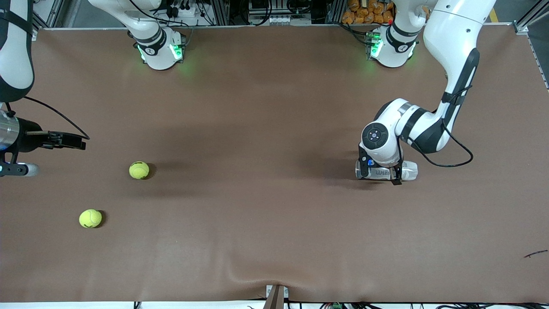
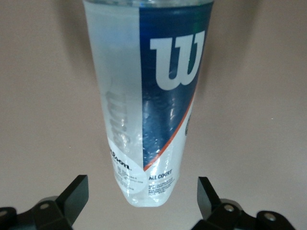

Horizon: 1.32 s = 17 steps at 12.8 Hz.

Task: Insert tennis ball vertically with right arm
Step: 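Reach the right gripper to the nearer tennis ball and grasp it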

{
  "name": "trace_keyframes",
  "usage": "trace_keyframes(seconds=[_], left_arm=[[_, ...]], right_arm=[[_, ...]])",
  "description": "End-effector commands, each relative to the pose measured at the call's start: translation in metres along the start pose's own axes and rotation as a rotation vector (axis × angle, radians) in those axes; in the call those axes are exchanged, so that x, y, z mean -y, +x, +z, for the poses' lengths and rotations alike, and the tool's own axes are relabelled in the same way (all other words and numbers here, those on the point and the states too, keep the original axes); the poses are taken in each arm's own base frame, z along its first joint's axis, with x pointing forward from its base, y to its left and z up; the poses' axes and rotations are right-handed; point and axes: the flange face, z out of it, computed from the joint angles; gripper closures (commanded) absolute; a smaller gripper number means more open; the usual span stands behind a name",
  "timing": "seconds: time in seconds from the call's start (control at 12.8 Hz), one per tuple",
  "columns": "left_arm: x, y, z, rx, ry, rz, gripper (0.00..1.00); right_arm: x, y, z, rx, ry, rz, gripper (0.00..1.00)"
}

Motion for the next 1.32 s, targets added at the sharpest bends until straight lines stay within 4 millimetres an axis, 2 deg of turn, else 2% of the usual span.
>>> trace_keyframes(seconds=[0.0,0.31,0.55,0.7,0.86,1.25], left_arm=[[0.001,0.004,0.009,-0.007,0.017,0.028,0.00],[0.002,0.009,0.019,0.002,0.025,0.049,0.00],[0.001,0.011,0.028,0.002,0.011,0.042,0.00],[0.000,0.018,0.034,-0.013,0.013,0.044,0.00],[-0.001,0.020,0.042,-0.011,0.000,0.049,0.00],[0.000,0.023,0.046,-0.010,-0.002,0.029,0.00]], right_arm=[[0.006,0.013,0.029,0.034,0.046,0.043,0.00],[0.013,0.055,0.093,0.010,0.034,0.051,0.00],[0.026,0.062,0.123,0.029,0.001,0.030,0.00],[0.032,0.058,0.164,0.039,-0.046,0.007,0.00],[0.029,0.055,0.198,0.028,-0.049,0.009,0.00],[0.017,0.064,0.255,0.076,-0.055,0.042,0.00]])
